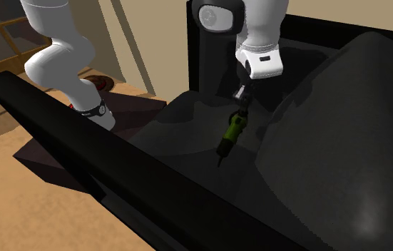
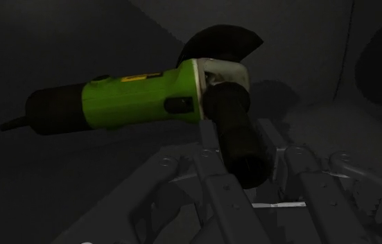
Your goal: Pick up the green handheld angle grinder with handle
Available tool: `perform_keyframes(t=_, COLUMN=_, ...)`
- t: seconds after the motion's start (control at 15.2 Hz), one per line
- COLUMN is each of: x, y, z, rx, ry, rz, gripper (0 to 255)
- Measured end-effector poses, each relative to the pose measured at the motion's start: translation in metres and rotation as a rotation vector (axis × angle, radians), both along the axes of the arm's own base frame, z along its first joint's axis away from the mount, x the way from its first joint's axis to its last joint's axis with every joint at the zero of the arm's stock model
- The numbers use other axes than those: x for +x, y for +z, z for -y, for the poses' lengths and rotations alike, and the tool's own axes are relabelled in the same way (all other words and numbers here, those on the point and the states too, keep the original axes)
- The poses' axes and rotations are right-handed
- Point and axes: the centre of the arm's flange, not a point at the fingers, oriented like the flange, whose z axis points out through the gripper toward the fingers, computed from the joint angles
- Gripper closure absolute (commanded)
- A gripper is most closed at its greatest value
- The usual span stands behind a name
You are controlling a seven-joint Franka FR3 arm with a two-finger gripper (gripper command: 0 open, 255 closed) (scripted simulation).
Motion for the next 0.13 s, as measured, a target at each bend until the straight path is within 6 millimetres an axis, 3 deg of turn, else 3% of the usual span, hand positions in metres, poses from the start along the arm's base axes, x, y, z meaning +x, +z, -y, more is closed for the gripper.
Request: perform_keyframes(t=0.13, x=-0.0005, y=0.0078, z=0.0008, rx=0.0, ry=0.0, rz=0.0, gripper=255)
